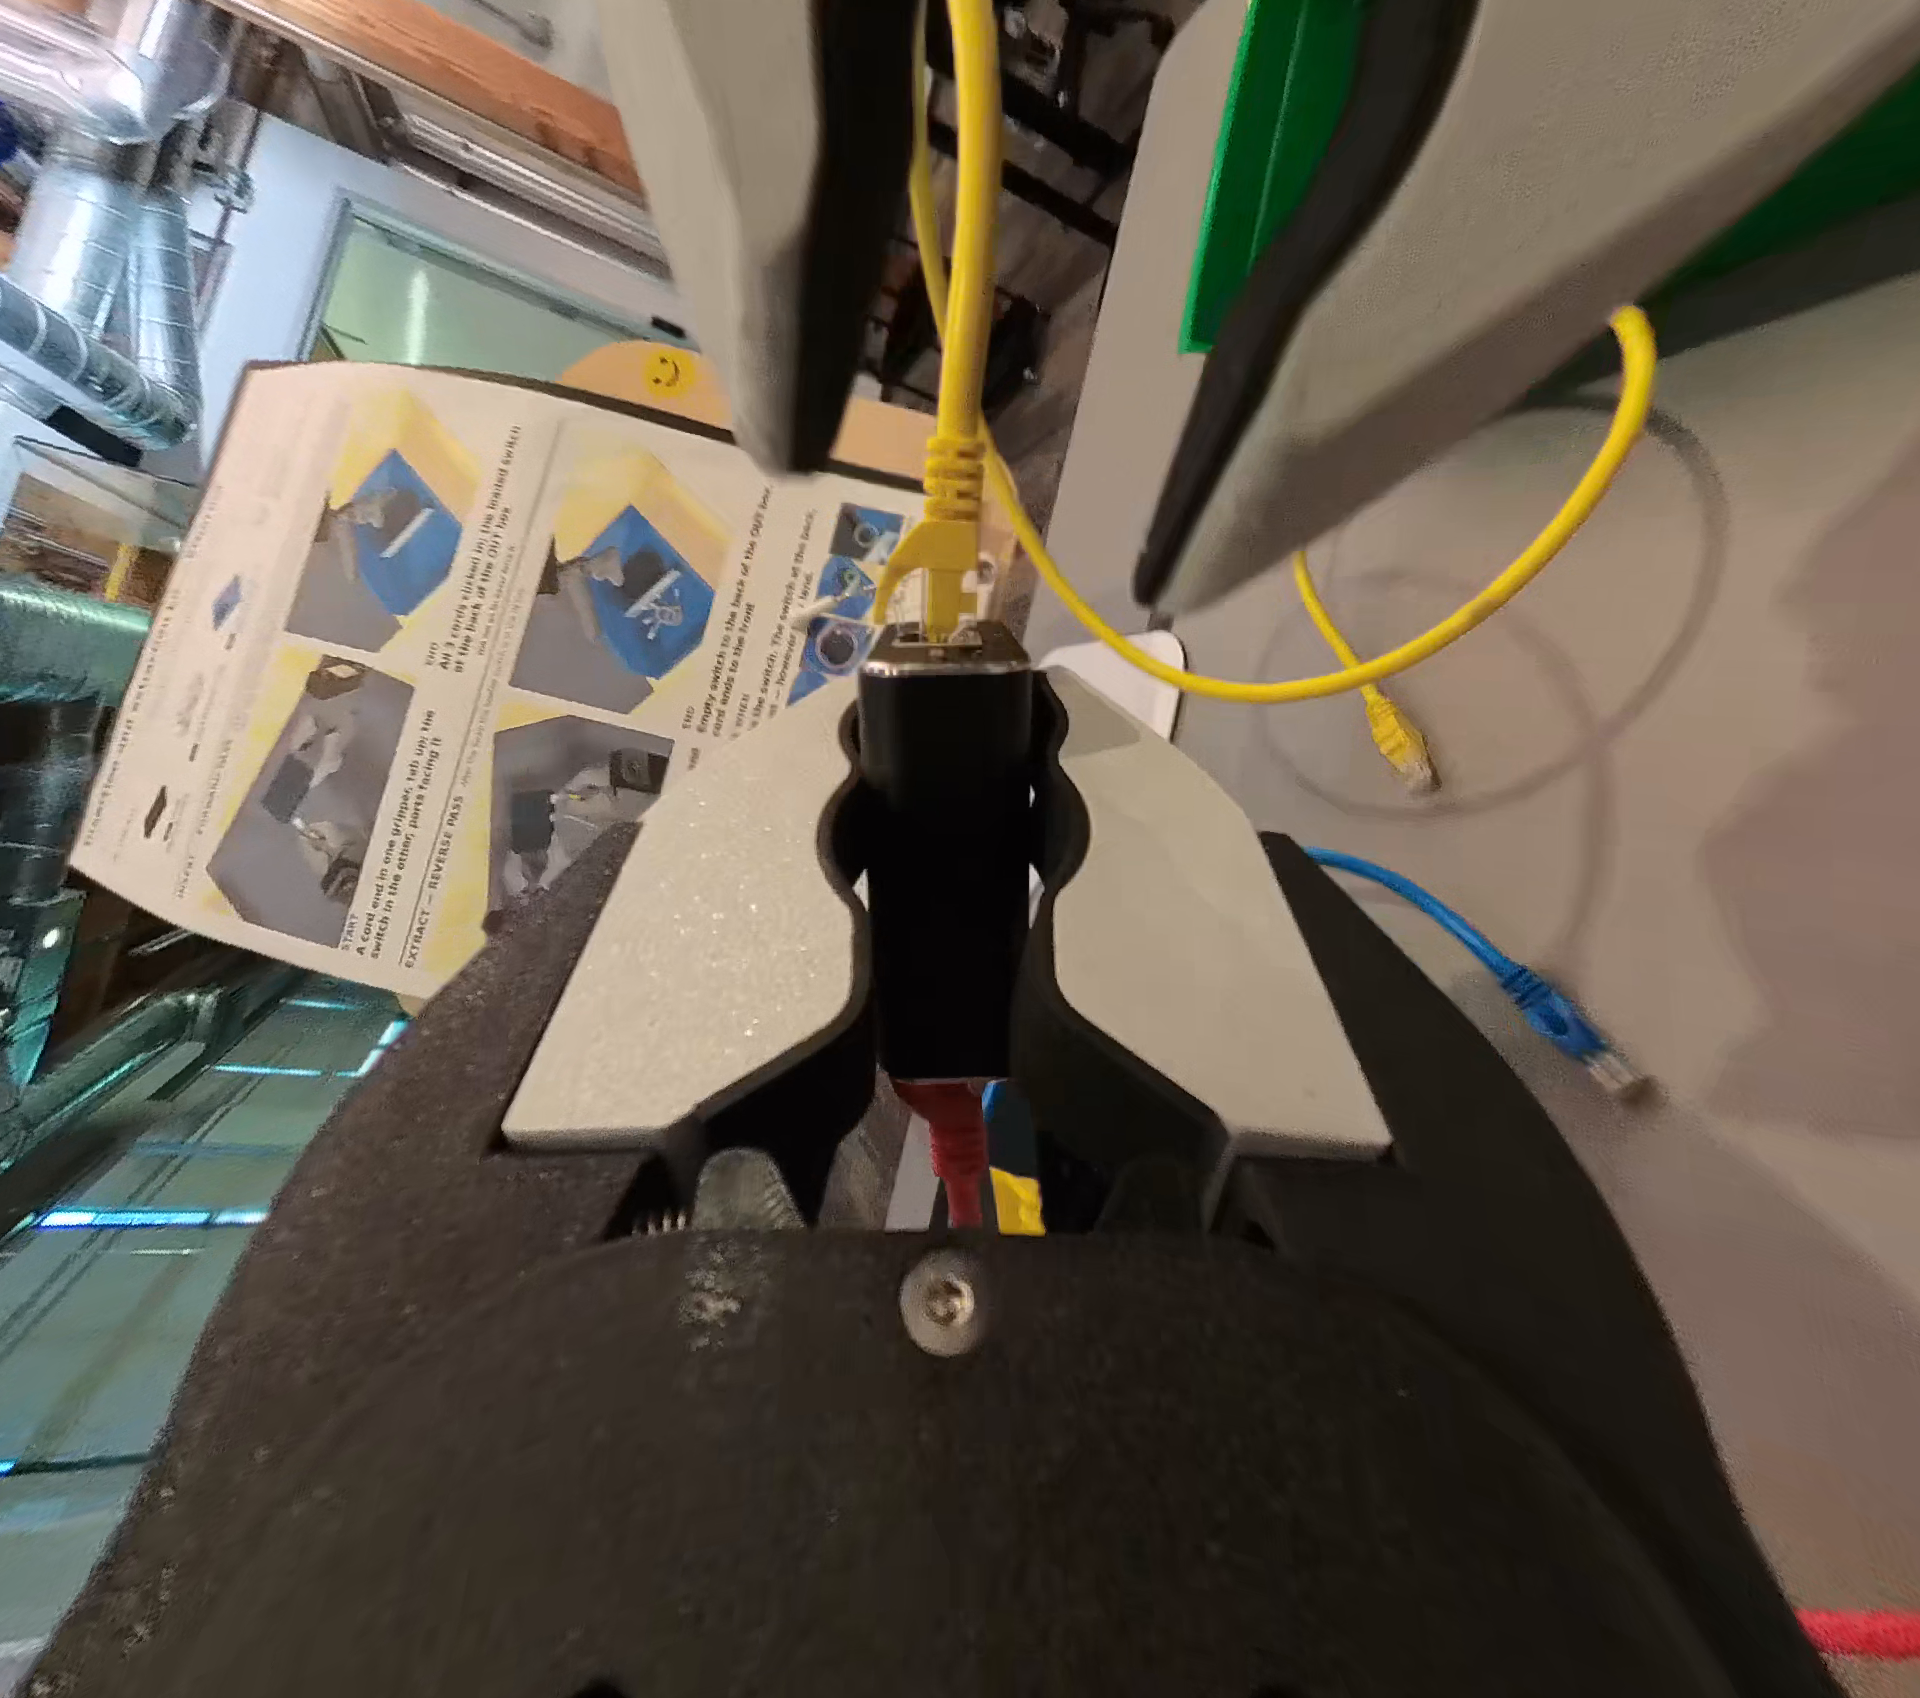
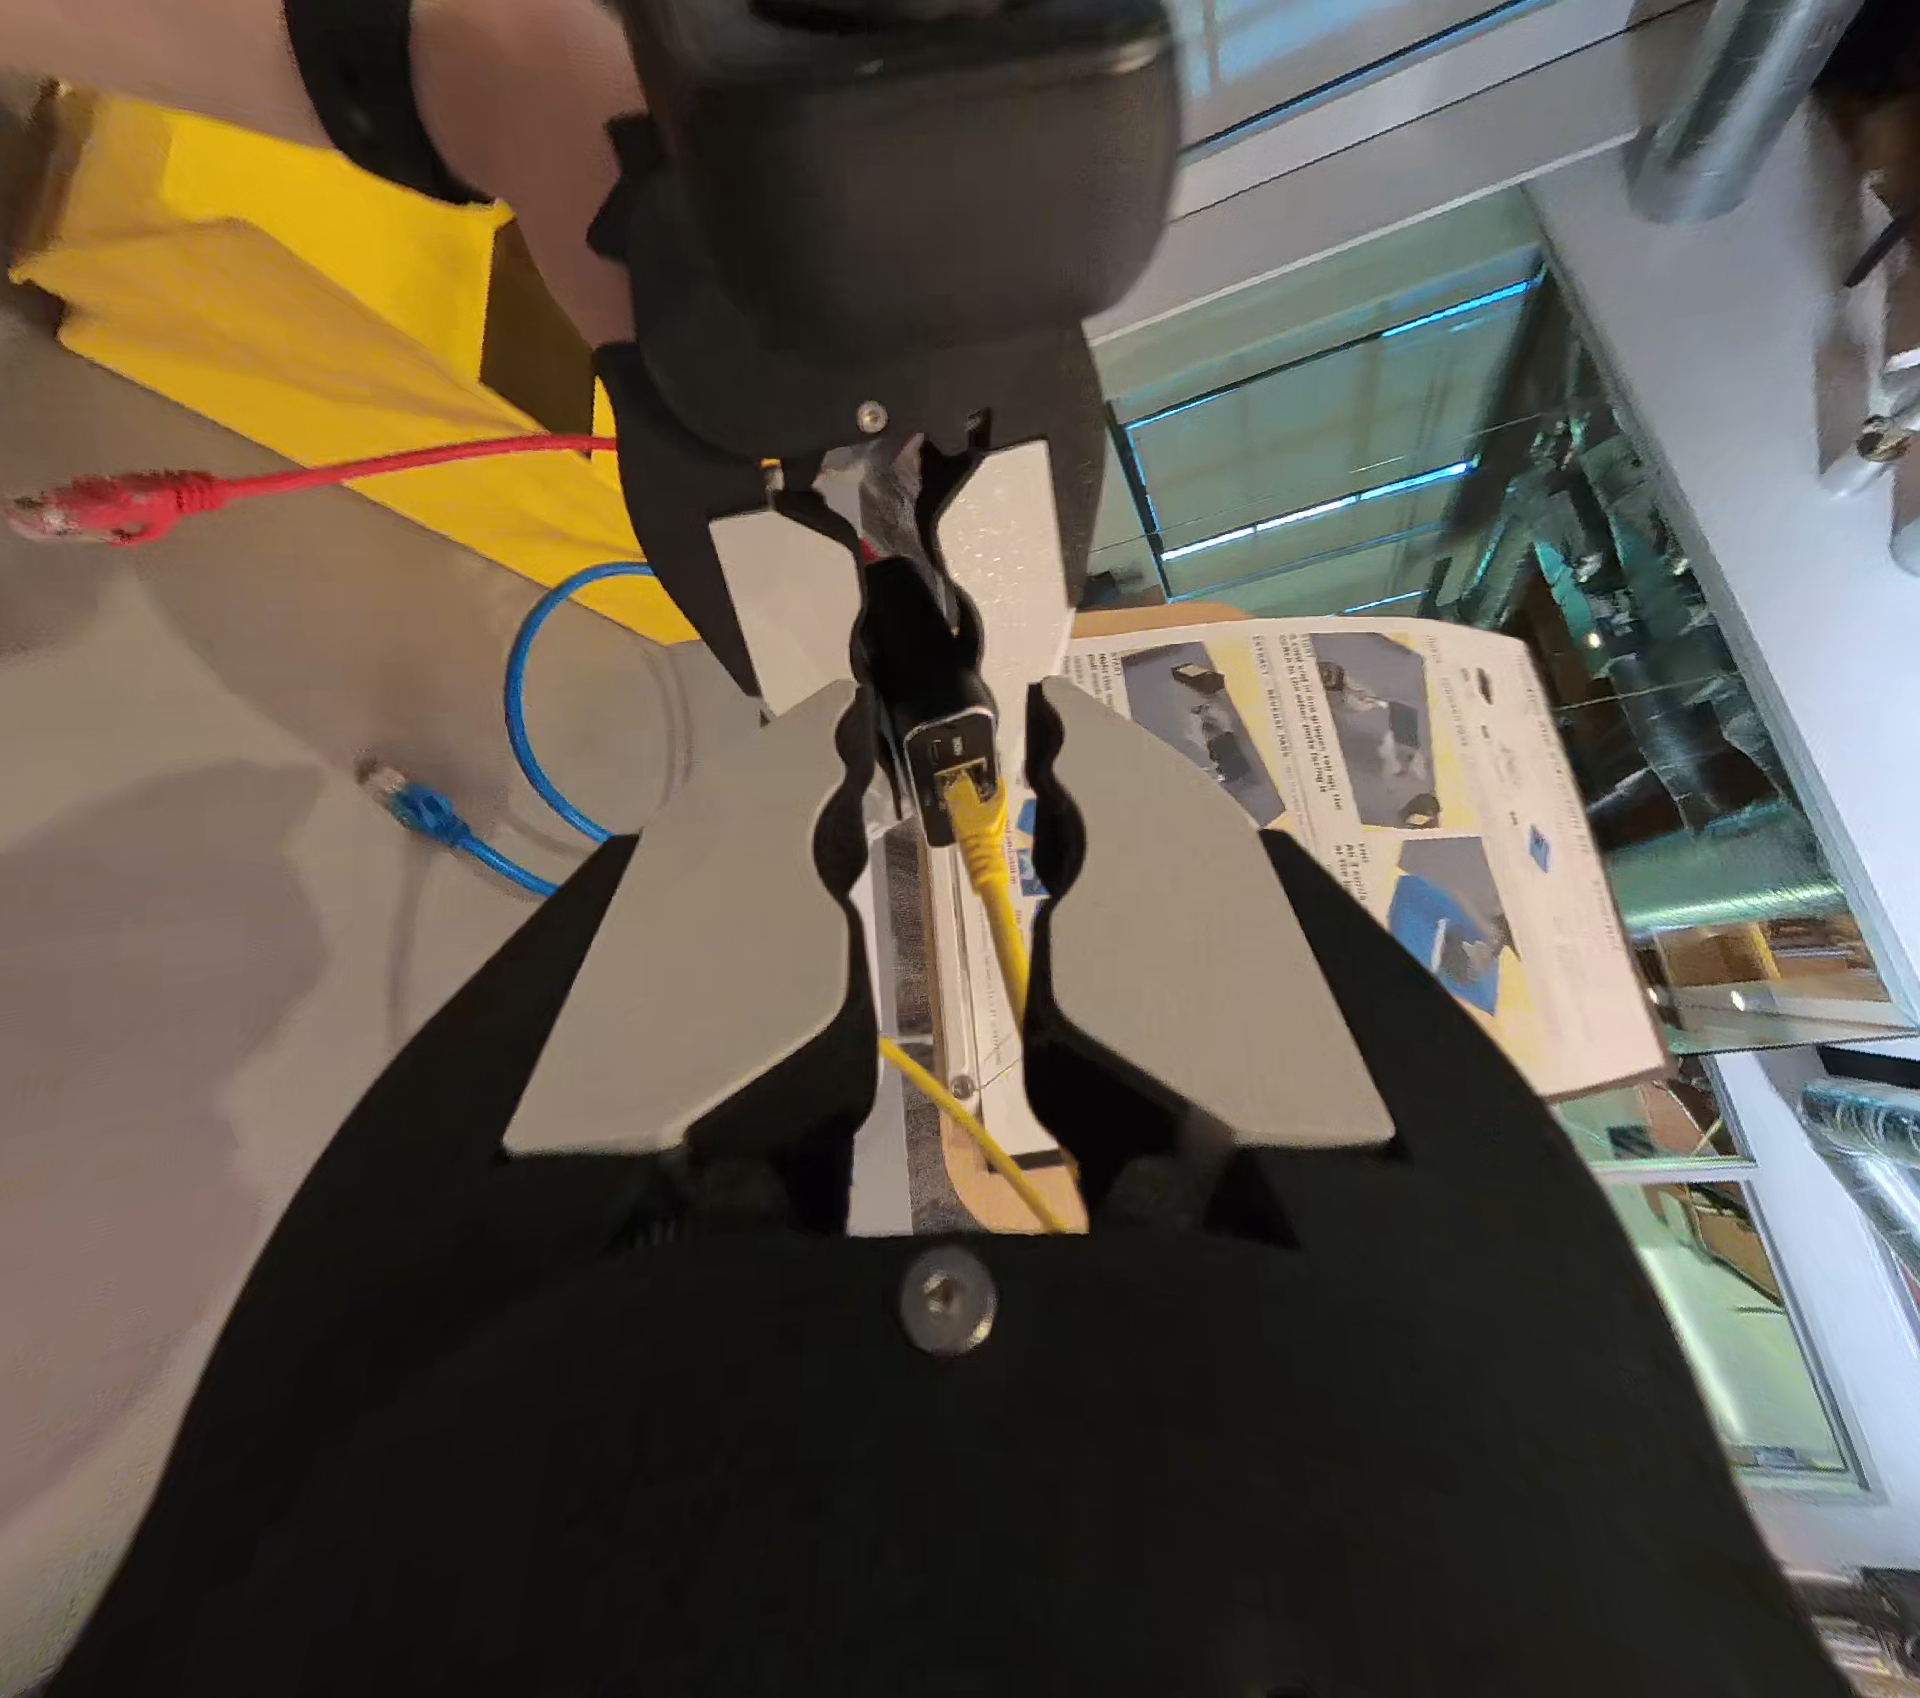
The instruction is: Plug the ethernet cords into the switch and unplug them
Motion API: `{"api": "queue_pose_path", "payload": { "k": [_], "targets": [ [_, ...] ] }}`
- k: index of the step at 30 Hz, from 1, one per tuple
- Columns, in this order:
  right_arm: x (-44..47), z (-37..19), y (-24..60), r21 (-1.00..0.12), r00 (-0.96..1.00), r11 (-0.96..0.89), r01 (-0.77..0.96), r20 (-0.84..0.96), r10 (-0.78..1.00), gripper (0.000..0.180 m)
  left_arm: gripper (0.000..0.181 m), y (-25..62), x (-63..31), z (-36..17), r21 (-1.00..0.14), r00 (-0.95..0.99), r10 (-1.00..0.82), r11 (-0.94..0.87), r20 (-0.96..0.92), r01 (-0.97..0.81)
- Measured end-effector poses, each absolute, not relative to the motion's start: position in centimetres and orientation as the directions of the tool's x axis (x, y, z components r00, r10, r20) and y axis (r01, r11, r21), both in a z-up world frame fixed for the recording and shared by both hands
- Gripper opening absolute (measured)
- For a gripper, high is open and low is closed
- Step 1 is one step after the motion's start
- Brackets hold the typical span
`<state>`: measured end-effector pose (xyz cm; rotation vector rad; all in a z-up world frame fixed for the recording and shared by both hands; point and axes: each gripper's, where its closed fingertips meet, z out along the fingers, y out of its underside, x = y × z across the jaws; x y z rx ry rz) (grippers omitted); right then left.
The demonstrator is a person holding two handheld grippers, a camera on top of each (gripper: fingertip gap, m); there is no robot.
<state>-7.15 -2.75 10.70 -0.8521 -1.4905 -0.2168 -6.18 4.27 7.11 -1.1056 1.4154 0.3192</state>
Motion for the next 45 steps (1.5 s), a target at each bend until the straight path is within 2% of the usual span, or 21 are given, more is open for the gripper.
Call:
{"api": "queue_pose_path", "payload": {
  "k": [8, 11, 16, 20, 30, 40, 45],
  "targets": [
    [-6.7, 7.6, 0.1, -0.372, 0.087, 0.693, 0.618, 0.908, 0.410, 0.034, 0.026, 4.3, -5.6, 4.5, -0.349, 0.104, -0.476, 0.461, -0.873, -0.816],
    [-6.7, 6.2, 0.7, -0.346, 0.037, 0.666, 0.661, 0.901, 0.431, 0.025, 0.026, 4.3, -5.2, 3.7, -0.324, 0.077, -0.486, 0.449, -0.871, -0.833],
    [-6.8, 5.2, 1.3, -0.317, 0.008, 0.653, 0.688, 0.903, 0.430, 0.024, 0.026, 4.8, -5.3, 2.6, -0.271, 0.041, -0.486, 0.413, -0.873, -0.870],
    [-6.7, 4.9, 1.2, -0.365, 0.011, 0.627, 0.688, 0.870, 0.493, 0.024, 0.027, 4.4, -5.1, 2.2, -0.297, 0.037, -0.529, 0.415, -0.848, -0.860],
    [-6.1, 4.9, 1.4, -0.361, 0.006, 0.618, 0.698, 0.866, 0.499, 0.024, 0.028, 4.6, -4.5, 2.2, -0.298, 0.048, -0.496, 0.438, -0.867, -0.848],
    [-4.8, 6.3, 1.2, -0.380, 0.051, 0.621, 0.685, 0.876, 0.480, 0.024, 0.037, 5.3, -6.3, 3.6, -0.385, 0.134, -0.511, 0.426, -0.849, -0.819],
    [-4.6, 6.4, 1.2, -0.362, 0.050, 0.621, 0.695, 0.886, 0.461, 0.024, 0.027, 5.2, -6.2, 3.6, -0.344, 0.103, -0.480, 0.447, -0.871, -0.826]
  ]
}}
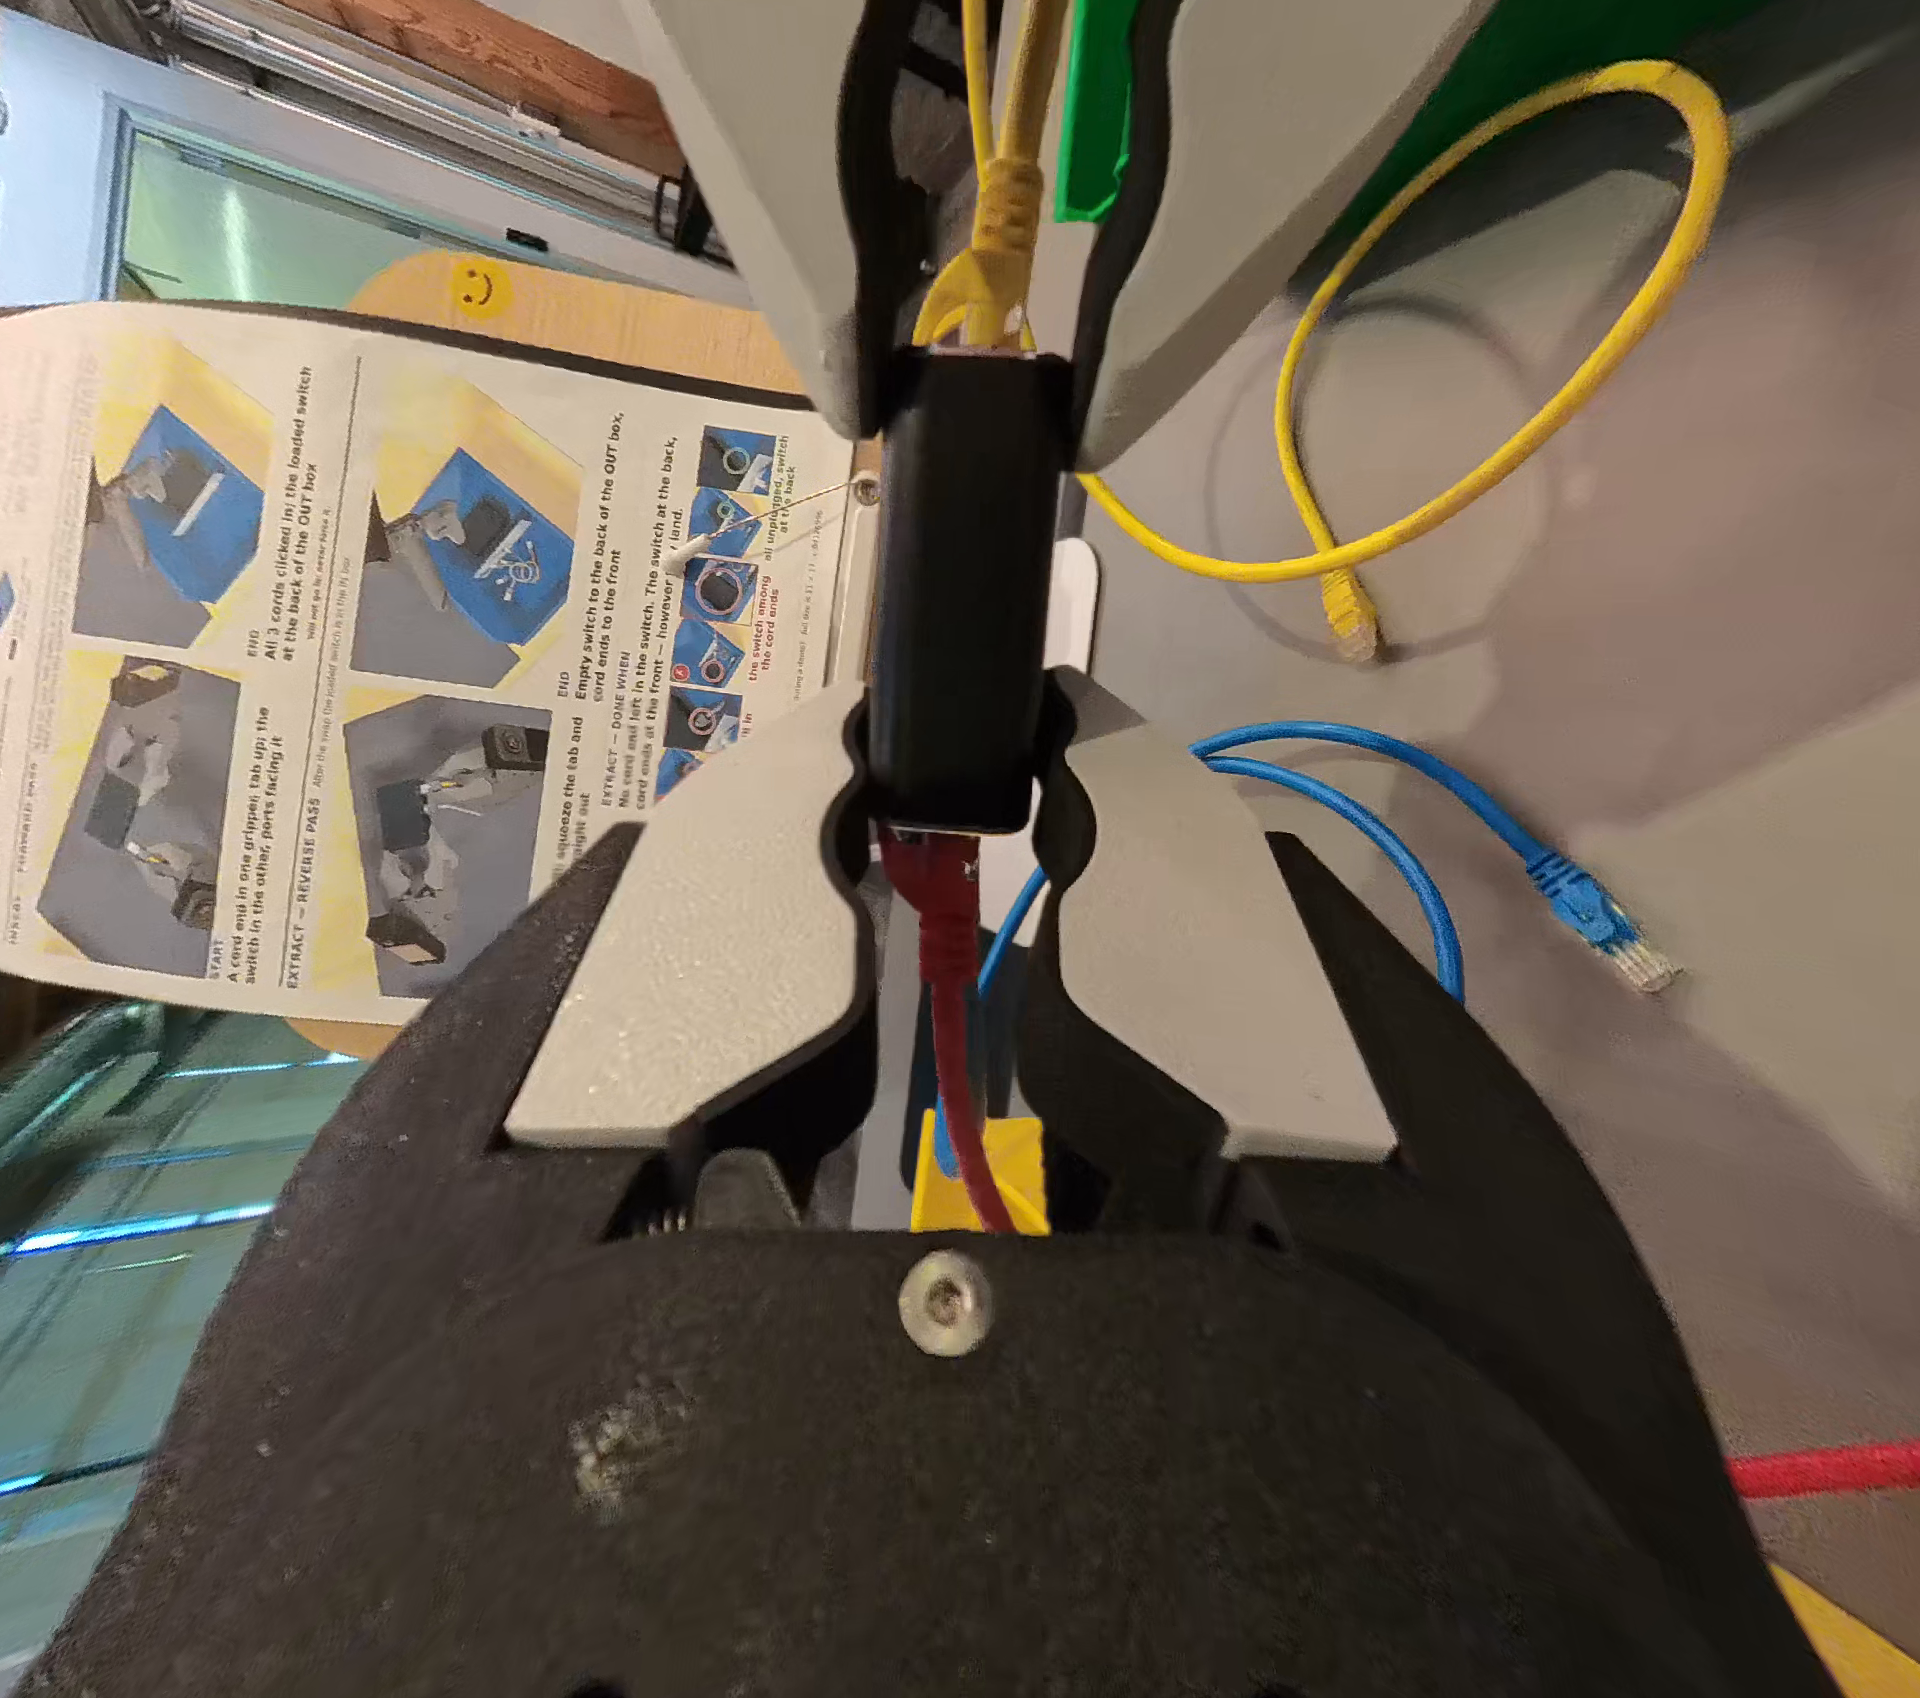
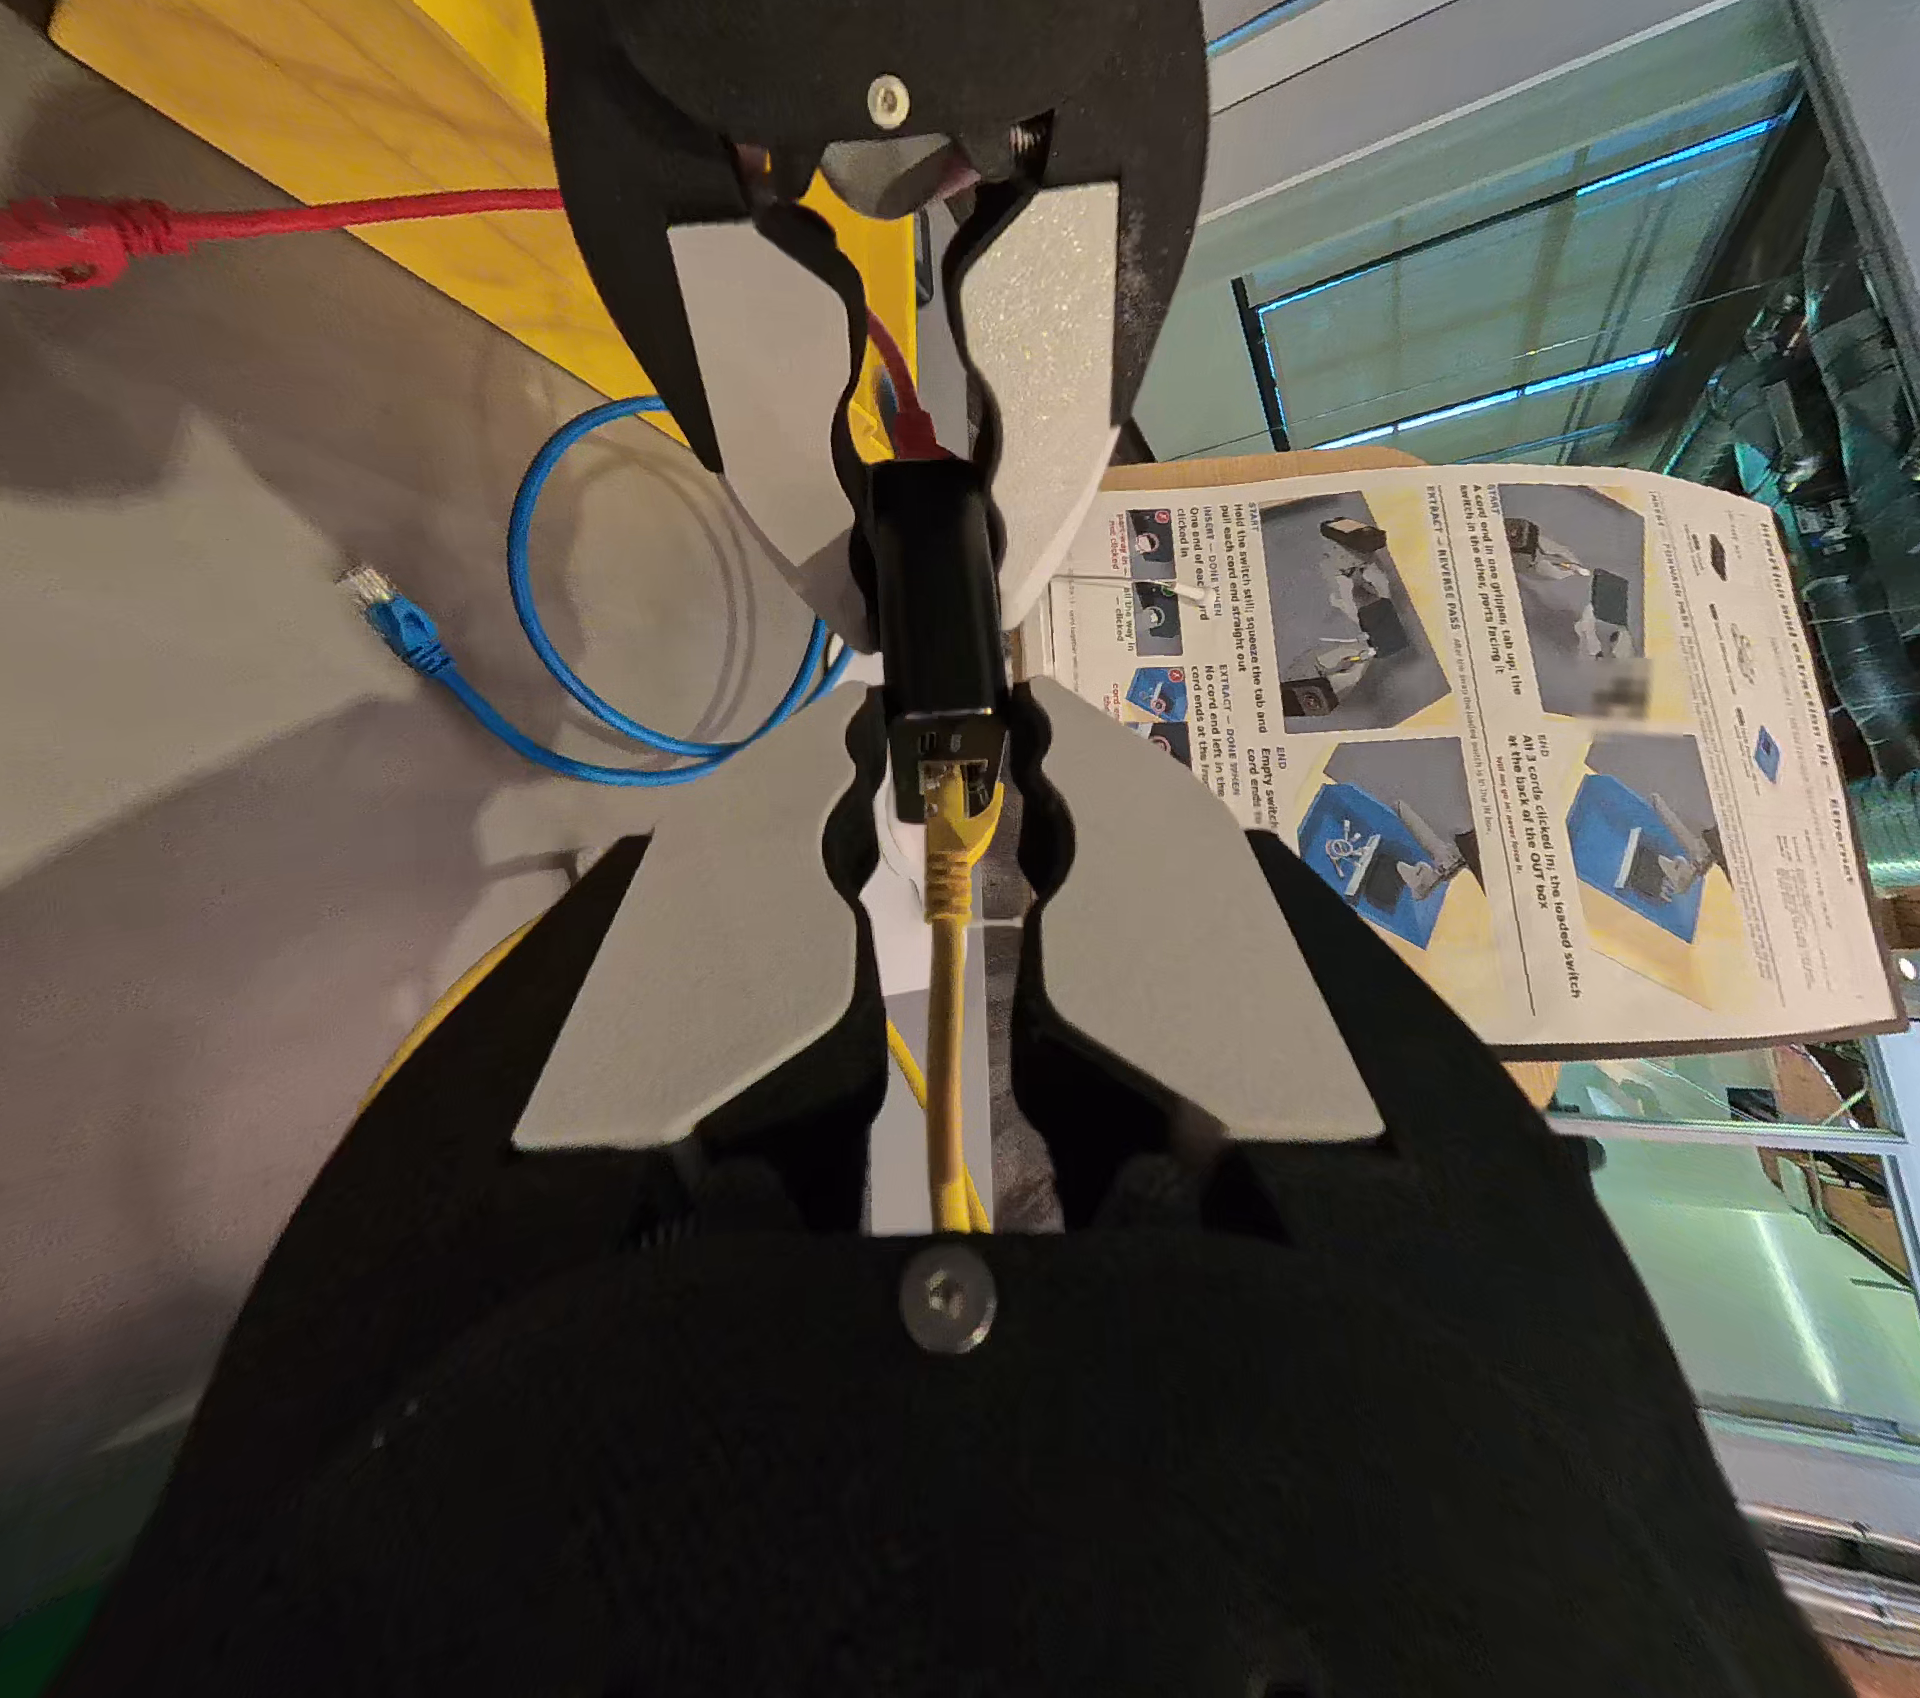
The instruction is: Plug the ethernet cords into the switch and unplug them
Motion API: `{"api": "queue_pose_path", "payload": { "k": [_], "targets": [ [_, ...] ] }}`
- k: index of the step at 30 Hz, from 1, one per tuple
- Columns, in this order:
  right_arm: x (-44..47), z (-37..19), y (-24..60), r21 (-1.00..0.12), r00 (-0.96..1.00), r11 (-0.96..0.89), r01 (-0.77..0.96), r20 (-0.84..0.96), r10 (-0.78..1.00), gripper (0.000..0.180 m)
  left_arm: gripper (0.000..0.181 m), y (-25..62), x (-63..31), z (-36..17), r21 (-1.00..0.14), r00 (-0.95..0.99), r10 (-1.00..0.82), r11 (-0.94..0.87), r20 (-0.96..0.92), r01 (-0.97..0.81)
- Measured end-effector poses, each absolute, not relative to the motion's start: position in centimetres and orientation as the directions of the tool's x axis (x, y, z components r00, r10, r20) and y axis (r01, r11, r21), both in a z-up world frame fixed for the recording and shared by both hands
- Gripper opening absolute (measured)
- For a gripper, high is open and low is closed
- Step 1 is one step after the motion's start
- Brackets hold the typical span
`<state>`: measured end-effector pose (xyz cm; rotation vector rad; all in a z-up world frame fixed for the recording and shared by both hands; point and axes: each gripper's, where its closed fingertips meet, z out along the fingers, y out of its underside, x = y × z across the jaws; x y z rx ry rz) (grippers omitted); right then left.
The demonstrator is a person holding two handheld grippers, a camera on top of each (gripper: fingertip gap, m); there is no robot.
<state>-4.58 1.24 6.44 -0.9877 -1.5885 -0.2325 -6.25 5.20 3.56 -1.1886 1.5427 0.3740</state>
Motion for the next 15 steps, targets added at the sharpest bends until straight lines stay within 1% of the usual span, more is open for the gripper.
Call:
{"api": "queue_pose_path", "payload": {
  "k": [5, 8, 10, 15],
  "targets": [
    [-4.2, 6.2, 2.0, -0.337, 0.061, 0.581, 0.740, 0.895, 0.442, 0.024, 0.025, 5.6, -6.4, 3.7, -0.270, 0.078, -0.427, 0.410, -0.901, -0.871],
    [-5.1, 6.1, 2.1, -0.336, 0.072, 0.589, 0.735, 0.903, 0.424, 0.032, 0.025, 5.4, -6.2, 3.7, -0.272, 0.078, -0.434, 0.404, -0.897, -0.873],
    [-5.5, 5.5, 2.5, -0.310, 0.054, 0.576, 0.756, 0.907, 0.417, 0.037, 0.025, 5.3, -6.1, 3.8, -0.266, 0.074, -0.431, 0.404, -0.900, -0.875],
    [-6.4, 5.9, 3.0, -0.294, 0.086, 0.606, 0.739, 0.933, 0.349, 0.032, 0.026, 5.3, -6.3, 3.9, -0.247, 0.071, -0.413, 0.390, -0.908, -0.887]
  ]
}}
